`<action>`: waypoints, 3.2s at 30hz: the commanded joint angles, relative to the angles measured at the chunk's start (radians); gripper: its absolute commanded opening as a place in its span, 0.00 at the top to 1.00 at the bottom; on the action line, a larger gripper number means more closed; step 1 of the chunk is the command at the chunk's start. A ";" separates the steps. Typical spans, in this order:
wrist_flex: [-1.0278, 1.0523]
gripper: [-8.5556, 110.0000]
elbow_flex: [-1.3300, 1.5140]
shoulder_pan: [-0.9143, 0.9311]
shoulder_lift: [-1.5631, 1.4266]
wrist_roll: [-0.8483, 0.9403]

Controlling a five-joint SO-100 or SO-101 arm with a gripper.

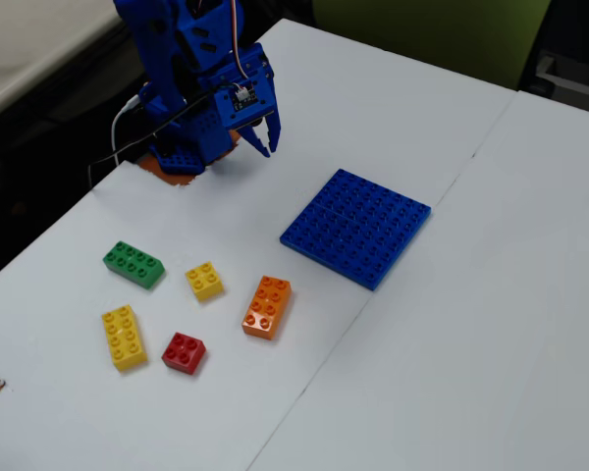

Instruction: Pick up the 2x2 yellow block and go up the 8x8 blue block.

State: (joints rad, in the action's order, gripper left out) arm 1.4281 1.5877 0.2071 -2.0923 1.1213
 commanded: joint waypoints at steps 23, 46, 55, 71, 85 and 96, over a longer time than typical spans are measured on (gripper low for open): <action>0.083 0.91 -0.308 0.396 0.437 0.597; -0.054 0.82 -0.313 0.560 0.655 0.805; -0.112 0.77 -0.278 0.578 0.719 0.841; -0.126 0.76 -0.272 0.620 0.836 0.911; -0.199 0.73 -0.160 0.618 0.838 0.911; -0.253 0.74 -0.106 0.603 0.834 0.893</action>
State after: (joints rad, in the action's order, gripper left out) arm 1.1858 1.4849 0.8207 -1.2441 2.0203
